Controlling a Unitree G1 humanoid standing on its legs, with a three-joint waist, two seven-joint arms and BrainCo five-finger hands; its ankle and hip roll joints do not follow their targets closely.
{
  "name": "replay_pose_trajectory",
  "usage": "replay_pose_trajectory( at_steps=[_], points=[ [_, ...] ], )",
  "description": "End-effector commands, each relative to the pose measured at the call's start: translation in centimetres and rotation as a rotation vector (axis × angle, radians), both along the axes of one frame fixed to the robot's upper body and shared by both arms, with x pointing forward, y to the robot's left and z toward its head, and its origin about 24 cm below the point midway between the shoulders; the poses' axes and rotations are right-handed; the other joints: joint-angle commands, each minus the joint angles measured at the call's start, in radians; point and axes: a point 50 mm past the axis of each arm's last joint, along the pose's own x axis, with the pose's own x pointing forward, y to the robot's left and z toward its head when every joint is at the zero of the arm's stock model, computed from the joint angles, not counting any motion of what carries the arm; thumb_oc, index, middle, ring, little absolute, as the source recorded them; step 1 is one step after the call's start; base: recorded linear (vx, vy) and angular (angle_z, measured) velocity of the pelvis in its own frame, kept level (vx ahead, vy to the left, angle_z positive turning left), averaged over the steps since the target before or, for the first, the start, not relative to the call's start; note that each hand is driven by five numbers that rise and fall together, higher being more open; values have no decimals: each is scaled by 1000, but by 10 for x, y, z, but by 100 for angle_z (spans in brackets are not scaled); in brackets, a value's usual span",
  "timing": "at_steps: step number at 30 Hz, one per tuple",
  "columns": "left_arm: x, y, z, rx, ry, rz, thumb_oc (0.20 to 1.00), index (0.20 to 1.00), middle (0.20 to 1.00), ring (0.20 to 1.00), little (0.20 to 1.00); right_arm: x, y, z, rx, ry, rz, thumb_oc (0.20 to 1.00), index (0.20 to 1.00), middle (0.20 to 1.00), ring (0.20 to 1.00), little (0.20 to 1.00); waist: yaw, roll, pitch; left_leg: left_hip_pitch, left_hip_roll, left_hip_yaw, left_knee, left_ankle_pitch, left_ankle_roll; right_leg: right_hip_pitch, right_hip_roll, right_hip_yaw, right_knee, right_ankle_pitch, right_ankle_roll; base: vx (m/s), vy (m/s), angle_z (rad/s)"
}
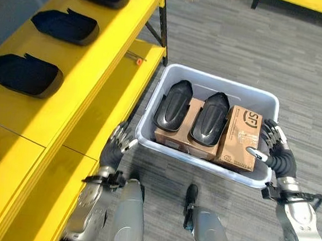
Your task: Move parts from the plastic box to the shelf.
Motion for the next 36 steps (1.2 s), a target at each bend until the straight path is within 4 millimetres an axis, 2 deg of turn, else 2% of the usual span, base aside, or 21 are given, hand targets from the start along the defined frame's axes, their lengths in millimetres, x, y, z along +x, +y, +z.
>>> replay_pose_trajectory(
  at_steps=[1,3,4,6,9,13,17,29,31,36],
  points=[
    [-4,15,11,16,-52,45,1000,1000,1000,1000,1000,-13,-14,26,-28,-116,-9,1000,1000,1000,1000,1000,-18,60,-56,273,41,155,12,129,-38,19,-113,16,133,-74,70,44,274,-232],
    [-2,18,16,31,-76,51,1000,1000,1000,1000,1000,-9,-12,27,-35,-118,-6,1000,1000,1000,1000,1000,-31,42,-44,282,17,205,38,80,-32,18,-141,61,79,-31,94,25,217,-149],
    [-2,18,16,31,-76,51,1000,1000,1000,1000,1000,-9,-12,27,-35,-118,-6,1000,1000,1000,1000,1000,-31,42,-44,283,17,206,38,80,-32,18,-141,62,79,-31,94,32,185,-105],
    [-1,22,20,56,-97,57,1000,1000,1000,1000,1000,-9,-13,25,-37,-111,-24,1000,1000,1000,1000,1000,-42,28,-40,280,-2,259,67,49,-35,26,-174,77,26,-1,112,45,176,-68],
    [3,24,24,68,-113,68,1000,1000,1000,1000,1000,-4,-14,24,-36,-111,-46,1000,1000,1000,1000,1000,-52,16,-48,261,-22,281,86,18,-32,12,-210,85,-7,30,131,17,111,-15],
    [7,21,26,69,-116,62,1000,1000,1000,1000,1000,1,-18,24,-54,-109,-78,1000,1000,1000,1000,1000,-52,15,-54,237,-29,281,95,13,-33,1,-227,75,-21,46,138,27,22,7],
    [17,12,34,69,-149,33,1000,1000,1000,1000,1000,19,-23,23,-69,-102,-157,1000,1000,1000,1000,1000,-48,33,-55,200,-40,276,83,26,-38,-29,-242,60,-31,60,140,1,2,1],
    [36,-20,50,35,-214,-68,1000,1000,1000,1000,1000,63,-17,36,-16,-131,-269,1000,1000,1000,1000,1000,-31,94,-15,147,-52,262,44,57,-40,-115,-243,62,-19,79,146,-32,-15,4],
    [43,-36,54,11,-225,-107,1000,1000,1000,1000,1000,78,-1,39,38,-123,-260,1000,1000,1000,1000,1000,-23,117,7,125,-57,264,43,63,-40,-146,-240,64,-7,83,145,-63,-1,0],
    [48,-46,55,-2,-224,-126,1000,1000,1000,1000,1000,85,18,36,61,-100,-214,1000,1000,1000,1000,1000,-22,132,31,107,-62,262,46,63,-40,-169,-239,67,4,87,145,-7,0,0]
  ],
)
